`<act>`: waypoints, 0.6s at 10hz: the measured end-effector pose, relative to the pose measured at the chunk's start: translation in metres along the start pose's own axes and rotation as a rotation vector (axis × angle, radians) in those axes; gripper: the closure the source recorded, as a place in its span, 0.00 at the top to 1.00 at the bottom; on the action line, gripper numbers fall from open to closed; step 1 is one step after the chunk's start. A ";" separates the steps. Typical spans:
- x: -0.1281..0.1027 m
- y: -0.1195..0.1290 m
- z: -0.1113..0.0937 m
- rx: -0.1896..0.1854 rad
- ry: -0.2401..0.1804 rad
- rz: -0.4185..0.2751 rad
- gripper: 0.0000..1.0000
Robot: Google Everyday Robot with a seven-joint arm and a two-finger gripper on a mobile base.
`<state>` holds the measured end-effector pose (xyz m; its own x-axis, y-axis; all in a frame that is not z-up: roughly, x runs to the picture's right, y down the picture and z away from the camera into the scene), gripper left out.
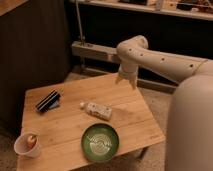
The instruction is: Move the arm in a circular motion
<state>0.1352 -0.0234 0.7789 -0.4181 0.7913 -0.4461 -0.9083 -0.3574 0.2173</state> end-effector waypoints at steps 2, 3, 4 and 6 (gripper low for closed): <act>0.014 -0.052 -0.009 0.026 -0.020 0.091 0.65; 0.031 -0.074 -0.016 0.045 -0.034 0.125 0.65; 0.041 -0.082 -0.020 0.052 -0.042 0.137 0.65; 0.054 -0.099 -0.024 0.067 -0.052 0.156 0.65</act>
<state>0.2020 0.0430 0.7124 -0.5511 0.7543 -0.3570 -0.8289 -0.4455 0.3383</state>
